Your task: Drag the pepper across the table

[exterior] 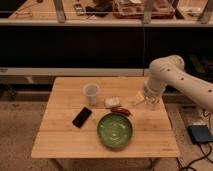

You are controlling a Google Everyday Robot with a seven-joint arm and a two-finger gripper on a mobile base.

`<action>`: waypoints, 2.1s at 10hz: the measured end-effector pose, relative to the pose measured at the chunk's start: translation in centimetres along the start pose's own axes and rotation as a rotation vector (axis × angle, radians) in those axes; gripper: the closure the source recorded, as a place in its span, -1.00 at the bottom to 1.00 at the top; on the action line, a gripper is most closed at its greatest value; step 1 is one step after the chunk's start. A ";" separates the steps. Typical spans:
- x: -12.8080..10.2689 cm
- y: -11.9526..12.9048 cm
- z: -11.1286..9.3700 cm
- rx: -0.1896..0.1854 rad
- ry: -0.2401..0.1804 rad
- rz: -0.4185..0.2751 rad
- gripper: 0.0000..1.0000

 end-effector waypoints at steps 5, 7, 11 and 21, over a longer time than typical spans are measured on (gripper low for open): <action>6.7 -0.8 -3.0 0.033 0.290 -0.112 -0.60; 9.4 -2.2 -3.9 0.019 0.450 -0.264 -0.60; 11.3 -3.6 -4.8 -0.014 0.588 -0.420 -0.60; 11.3 -10.1 5.0 0.048 0.528 -0.908 -0.60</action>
